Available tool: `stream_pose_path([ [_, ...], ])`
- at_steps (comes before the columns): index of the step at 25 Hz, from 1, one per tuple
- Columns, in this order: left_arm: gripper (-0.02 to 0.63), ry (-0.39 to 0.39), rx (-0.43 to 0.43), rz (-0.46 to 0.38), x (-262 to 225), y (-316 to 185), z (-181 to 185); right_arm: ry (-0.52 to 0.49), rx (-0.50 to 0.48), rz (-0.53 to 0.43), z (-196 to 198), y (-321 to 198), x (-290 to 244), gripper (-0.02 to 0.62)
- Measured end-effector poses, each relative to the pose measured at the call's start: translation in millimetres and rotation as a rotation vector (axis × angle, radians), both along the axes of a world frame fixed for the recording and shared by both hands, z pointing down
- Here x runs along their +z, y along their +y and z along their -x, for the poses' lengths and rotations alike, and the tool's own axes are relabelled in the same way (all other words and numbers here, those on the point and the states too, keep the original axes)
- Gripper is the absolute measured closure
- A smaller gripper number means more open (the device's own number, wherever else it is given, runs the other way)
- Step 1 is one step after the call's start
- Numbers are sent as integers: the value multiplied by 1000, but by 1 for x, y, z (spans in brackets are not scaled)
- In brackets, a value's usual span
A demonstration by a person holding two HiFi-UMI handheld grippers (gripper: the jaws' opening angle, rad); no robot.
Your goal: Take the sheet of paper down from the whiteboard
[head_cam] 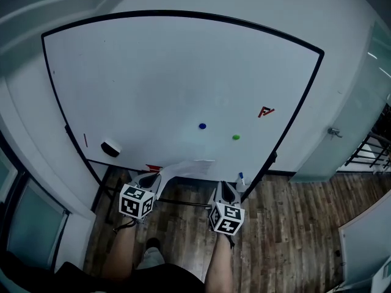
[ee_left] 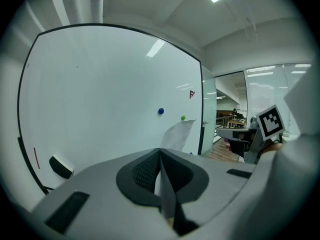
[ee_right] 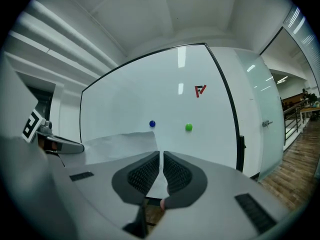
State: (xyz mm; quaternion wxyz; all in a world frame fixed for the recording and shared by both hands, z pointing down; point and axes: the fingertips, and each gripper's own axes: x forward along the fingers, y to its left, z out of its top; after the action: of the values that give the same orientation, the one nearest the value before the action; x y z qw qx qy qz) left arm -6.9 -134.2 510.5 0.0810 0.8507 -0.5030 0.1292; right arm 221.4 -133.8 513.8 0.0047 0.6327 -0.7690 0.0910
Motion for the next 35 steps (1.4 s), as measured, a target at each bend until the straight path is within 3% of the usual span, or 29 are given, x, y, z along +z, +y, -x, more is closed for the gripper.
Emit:
stream_pose_path([
  [15, 586, -12, 37, -21, -13, 7, -18, -1, -21, 8, -5, 12, 1, 571],
  [35, 586, 10, 93, -45, -8, 21, -7, 45, -91, 10, 43, 26, 3, 571],
])
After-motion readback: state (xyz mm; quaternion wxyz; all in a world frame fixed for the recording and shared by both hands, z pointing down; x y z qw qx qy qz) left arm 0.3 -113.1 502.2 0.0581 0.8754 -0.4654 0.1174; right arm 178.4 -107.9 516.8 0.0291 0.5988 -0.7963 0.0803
